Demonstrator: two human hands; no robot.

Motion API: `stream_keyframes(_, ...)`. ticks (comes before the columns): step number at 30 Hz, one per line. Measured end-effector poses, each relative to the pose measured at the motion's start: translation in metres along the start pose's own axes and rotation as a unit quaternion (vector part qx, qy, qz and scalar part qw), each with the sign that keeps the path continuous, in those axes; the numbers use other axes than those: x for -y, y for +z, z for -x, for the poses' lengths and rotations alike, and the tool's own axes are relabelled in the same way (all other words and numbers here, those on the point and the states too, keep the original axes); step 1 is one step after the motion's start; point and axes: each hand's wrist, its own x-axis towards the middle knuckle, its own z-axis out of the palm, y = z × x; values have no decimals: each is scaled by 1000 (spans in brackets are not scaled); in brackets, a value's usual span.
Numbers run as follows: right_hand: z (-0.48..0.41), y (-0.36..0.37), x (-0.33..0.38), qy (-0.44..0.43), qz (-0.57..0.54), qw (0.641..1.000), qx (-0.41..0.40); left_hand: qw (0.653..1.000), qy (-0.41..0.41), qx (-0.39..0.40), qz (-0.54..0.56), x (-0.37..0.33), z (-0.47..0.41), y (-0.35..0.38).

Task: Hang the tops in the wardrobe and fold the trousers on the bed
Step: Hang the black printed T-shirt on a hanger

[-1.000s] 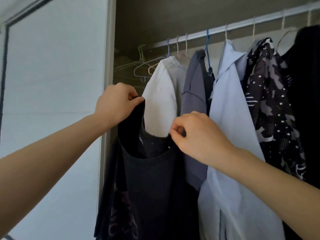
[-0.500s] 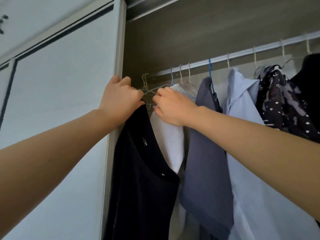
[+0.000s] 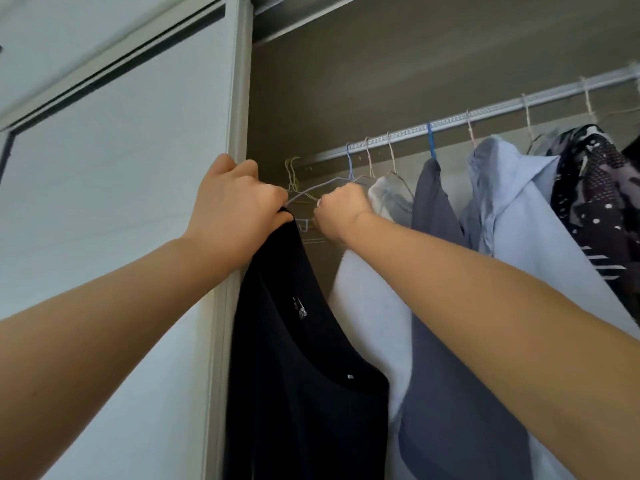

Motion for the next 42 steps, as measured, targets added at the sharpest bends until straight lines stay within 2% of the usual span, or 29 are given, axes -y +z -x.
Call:
stream_keyframes(4, -14, 5, -19, 143, -122, 982, -23, 1000, -14, 4, -4, 1, 0, 2)
stream_keyframes(8, -21, 17, -39, 298, -152, 941, 41, 999, -31, 10, -4, 1, -1, 3)
stream_keyframes(11, -27, 23, -49, 350, -110, 928, 72, 999, -34, 14, -11, 0, -2, 5)
stream_keyframes(15, -45, 26, -38, 349, -105, 927, 92, 999, -35, 25, -26, 0, -3, 7)
stream_keyframes(18, -57, 34, -33, 354, -191, 915, 23, 999, -34, 24, -28, 0, -3, 7)
stream_keyframes(21, -69, 39, -28, 366, -291, 883, -32, 999, -36, 25, -31, -1, -3, 8)
stream_keyframes(26, -78, 41, -24, 341, -449, 825, 33, 998, -46, 33, -22, -2, -3, 6)
stream_keyframes(29, -78, 46, -22, 334, -487, 806, 24, 998, -46, 37, -21, -1, -3, 7)
stream_keyframes(33, -74, 46, -25, 325, -543, 772, 65, 998, -45, 43, -24, -2, -3, 6)
stream_keyframes(42, -62, 33, -26, 333, -553, 759, 82, 998, -36, 50, -26, -1, -2, 3)
